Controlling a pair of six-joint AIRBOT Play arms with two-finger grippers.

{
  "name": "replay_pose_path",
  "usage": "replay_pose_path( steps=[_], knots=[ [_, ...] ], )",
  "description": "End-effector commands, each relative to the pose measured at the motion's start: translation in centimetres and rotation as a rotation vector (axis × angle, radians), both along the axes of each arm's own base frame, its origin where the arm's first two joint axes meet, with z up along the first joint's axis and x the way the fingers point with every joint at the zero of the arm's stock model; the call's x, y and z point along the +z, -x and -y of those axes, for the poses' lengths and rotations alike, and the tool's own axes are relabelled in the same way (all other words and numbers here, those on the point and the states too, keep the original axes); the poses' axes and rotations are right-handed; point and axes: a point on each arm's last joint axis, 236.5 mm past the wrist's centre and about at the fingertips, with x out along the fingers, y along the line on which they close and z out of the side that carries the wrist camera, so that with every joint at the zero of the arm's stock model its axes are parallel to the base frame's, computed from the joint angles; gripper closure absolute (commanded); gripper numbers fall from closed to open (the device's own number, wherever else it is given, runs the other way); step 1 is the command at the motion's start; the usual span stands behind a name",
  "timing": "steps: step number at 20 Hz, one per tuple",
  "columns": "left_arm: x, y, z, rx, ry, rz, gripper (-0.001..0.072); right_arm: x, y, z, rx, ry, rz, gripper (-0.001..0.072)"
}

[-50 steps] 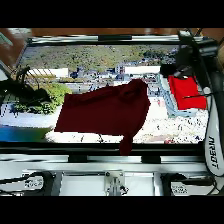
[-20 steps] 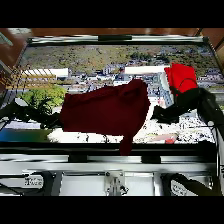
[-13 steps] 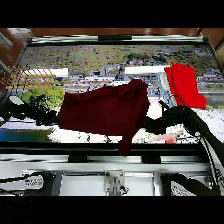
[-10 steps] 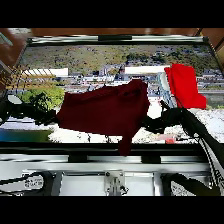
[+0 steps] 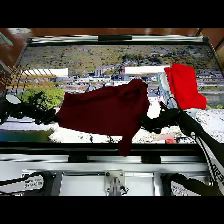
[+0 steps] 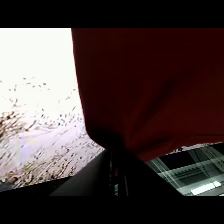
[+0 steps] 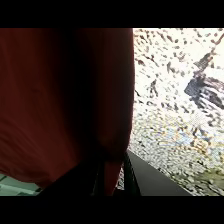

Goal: Fold the shirts.

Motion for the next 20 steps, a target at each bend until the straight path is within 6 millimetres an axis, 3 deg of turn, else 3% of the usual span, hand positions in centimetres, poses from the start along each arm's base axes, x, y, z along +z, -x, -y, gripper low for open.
replay_pose_path(
  steps=[1, 3, 5, 6, 8, 10, 12, 14, 15, 16, 17, 18, 20],
  knots=[
    [0.1, -0.1, 0.1, 0.005, 0.006, 0.004, 0.0673, -0.3, 0.0, -0.1, -0.003, -0.002, -0.004, 0.0526],
    [0.2, -0.2, 0.2, 0.008, 0.013, 0.006, 0.0674, -0.2, 0.1, -0.2, -0.001, -0.007, -0.007, 0.0649],
    [0.8, -0.5, 0.1, 0.0, 0.006, 0.031, 0.0675, 0.5, -0.2, -0.2, 0.049, -0.003, 0.041, 0.065],
    [1.7, -1.0, 0.0, -0.015, -0.004, 0.072, 0.0675, 1.7, -0.7, 0.1, 0.066, 0.006, 0.091, 0.065],
    [6.4, -3.9, 0.1, -0.03, -0.009, 0.243, 0.0675, 6.9, -3.4, 0.9, 0.095, 0.027, 0.271, 0.065],
    [16.6, -7.4, 2.3, -0.106, 0.051, 0.592, 0.0675, 16.8, -7.0, 2.2, 0.145, 0.071, 0.585, 0.065],
    [30.2, -9.2, 2.8, -0.069, 0.029, 0.978, 0.0675, 31.0, -8.9, 4.8, 0.108, 0.18, 0.971, 0.0651],
    [44.1, -7.7, 1.5, 0.019, -0.088, 1.36, 0.0675, 46.2, -6.8, 8.0, 0.002, 0.327, 1.348, 0.0651],
    [50.6, -5.2, 1.3, 0.059, -0.13, 1.531, 0.0675, 52.8, -4.3, 9.2, -0.042, 0.405, 1.508, 0.0651],
    [55.9, -2.2, 1.5, 0.092, -0.153, 1.672, 0.0674, 57.8, -1.6, 9.8, -0.07, 0.468, 1.625, 0.0651],
    [59.7, 0.7, 1.7, 0.122, -0.154, 1.772, 0.0674, 61.8, 1.2, 10.1, -0.087, 0.524, 1.721, 0.0651],
    [62.7, 3.6, 2.2, 0.149, -0.138, 1.848, 0.0675, 64.6, 3.4, 10.2, -0.1, 0.567, 1.788, 0.065],
    [64.9, 7.6, 3.2, 0.149, -0.133, 1.917, 0.0675, 68.1, 6.6, 10.3, -0.113, 0.618, 1.871, 0.065]
  ],
)
